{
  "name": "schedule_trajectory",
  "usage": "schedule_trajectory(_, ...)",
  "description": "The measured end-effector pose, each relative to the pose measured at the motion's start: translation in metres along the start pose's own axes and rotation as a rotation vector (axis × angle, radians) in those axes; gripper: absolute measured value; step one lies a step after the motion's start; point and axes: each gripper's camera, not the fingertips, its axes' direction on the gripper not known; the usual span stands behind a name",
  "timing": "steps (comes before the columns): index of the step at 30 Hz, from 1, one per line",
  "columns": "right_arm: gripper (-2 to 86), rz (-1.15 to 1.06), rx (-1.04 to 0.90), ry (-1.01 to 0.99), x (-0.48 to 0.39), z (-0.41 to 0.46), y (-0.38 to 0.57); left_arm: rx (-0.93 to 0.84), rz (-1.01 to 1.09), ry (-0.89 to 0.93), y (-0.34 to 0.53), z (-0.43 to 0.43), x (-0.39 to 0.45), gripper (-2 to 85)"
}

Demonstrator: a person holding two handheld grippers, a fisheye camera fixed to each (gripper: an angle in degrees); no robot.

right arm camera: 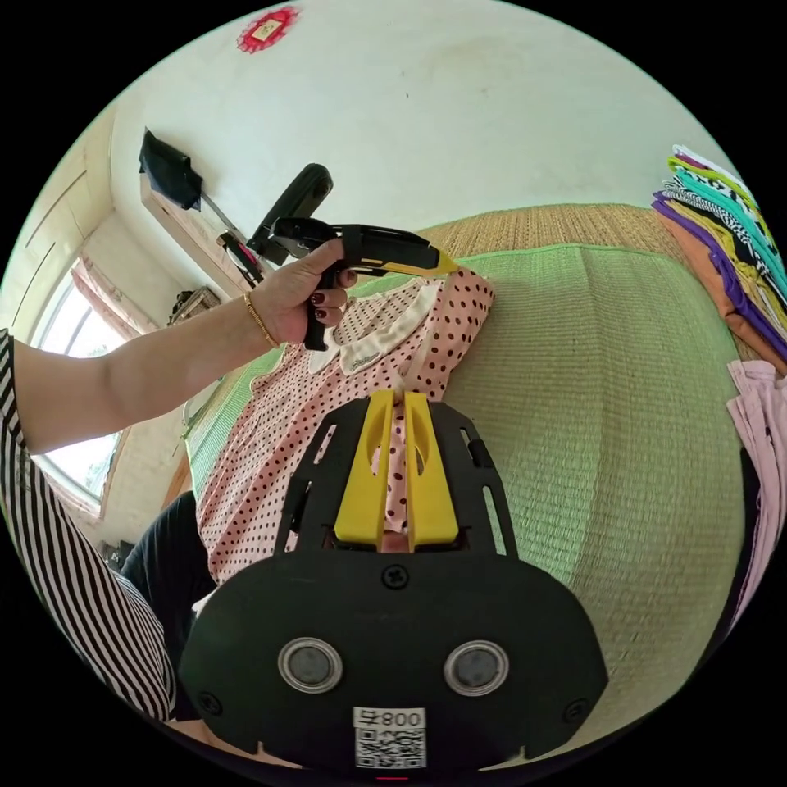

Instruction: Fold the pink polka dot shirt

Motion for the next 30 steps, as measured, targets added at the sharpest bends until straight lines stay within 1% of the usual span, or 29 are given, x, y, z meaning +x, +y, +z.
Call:
schedule_trajectory(3,2.2,-0.024,-0.073,0.003,-0.002,0.013,-0.003,-0.007,-0.056,0.015,0.010,-0.001,-0.022,0.8)
schedule_trajectory(10,2.2,-0.016,-0.184,0.007,0.003,0.034,-0.005,-0.071,-0.093,-0.082,0.024,0.003,-0.049,1.2)
schedule_trajectory(21,3.9,-0.001,-0.222,-0.067,0.010,0.045,-0.010,0.053,-0.088,-0.025,0.051,-0.040,-0.057,2.1)
schedule_trajectory(23,4.5,-0.008,-0.227,-0.068,0.009,0.046,-0.011,0.042,-0.077,-0.048,0.057,-0.044,-0.057,2.2)
schedule_trajectory(26,5.3,-0.019,-0.235,-0.069,0.007,0.048,-0.014,0.026,-0.119,-0.082,0.068,-0.051,-0.068,2.2)
schedule_trajectory(30,6.0,-0.021,-0.237,-0.076,0.004,0.051,-0.017,0.066,-0.161,-0.002,0.085,-0.072,-0.088,2.3)
